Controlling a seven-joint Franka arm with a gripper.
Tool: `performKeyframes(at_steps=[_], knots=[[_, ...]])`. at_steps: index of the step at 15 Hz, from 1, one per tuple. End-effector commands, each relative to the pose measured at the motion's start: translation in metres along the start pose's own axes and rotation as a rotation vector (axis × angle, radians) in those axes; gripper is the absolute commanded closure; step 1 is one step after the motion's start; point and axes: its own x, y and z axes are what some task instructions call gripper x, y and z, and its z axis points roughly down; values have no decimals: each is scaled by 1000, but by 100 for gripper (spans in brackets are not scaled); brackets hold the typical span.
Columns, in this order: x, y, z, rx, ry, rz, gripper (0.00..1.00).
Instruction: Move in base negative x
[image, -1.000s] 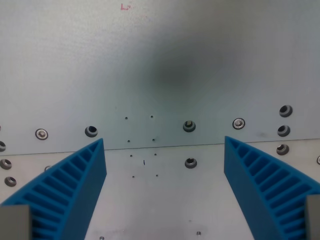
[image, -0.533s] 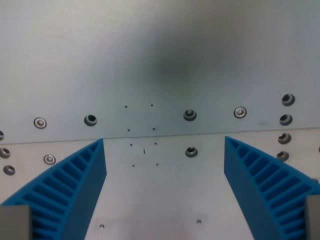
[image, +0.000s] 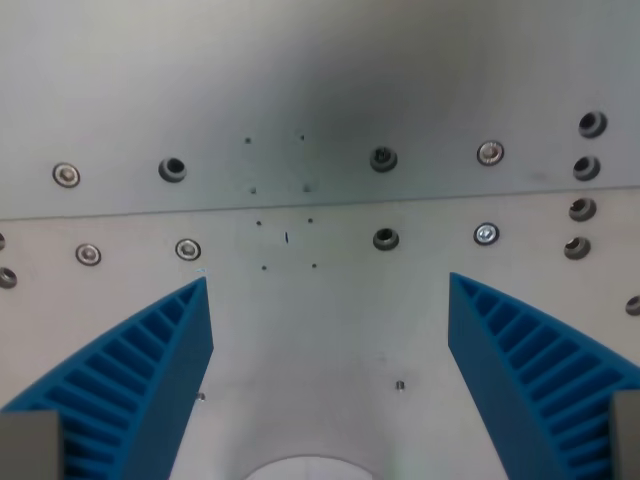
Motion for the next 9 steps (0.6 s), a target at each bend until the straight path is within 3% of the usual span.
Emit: performKeyframes(at_steps=[1, 9], knots=[[-28, 5, -1, -5, 83, -1, 0], [-67, 7, 10, -5, 83, -1, 0]])
